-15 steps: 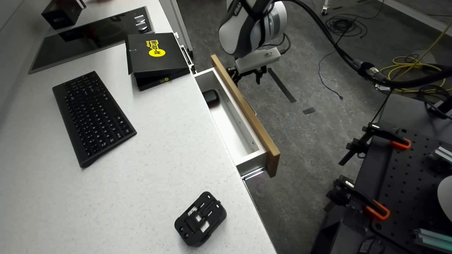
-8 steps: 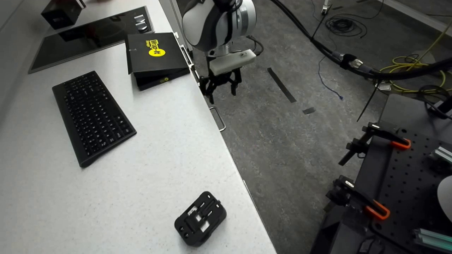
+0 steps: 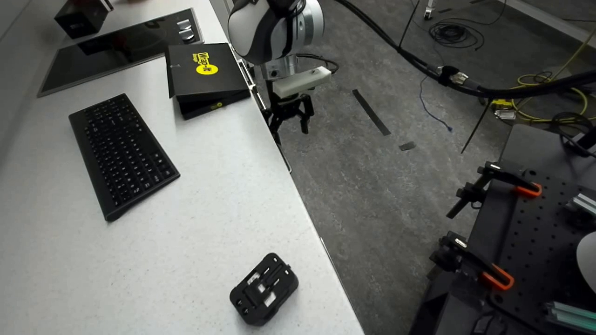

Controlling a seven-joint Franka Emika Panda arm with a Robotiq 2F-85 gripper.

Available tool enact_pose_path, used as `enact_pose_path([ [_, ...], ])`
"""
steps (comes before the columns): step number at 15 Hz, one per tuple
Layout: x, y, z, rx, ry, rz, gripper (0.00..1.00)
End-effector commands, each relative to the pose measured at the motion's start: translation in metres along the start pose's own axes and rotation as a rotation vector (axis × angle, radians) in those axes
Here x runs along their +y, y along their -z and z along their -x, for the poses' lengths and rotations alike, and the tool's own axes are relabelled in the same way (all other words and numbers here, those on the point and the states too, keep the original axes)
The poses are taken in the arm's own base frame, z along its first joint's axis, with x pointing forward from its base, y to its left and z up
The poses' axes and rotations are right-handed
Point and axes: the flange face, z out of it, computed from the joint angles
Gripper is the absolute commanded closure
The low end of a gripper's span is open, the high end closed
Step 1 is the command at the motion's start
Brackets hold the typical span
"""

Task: Close the open drawer.

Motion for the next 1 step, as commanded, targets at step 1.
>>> enact_pose_path([
  [1, 0.0002, 0.0000, -0.0012, -0.001, 0.001, 0.000, 0.00],
])
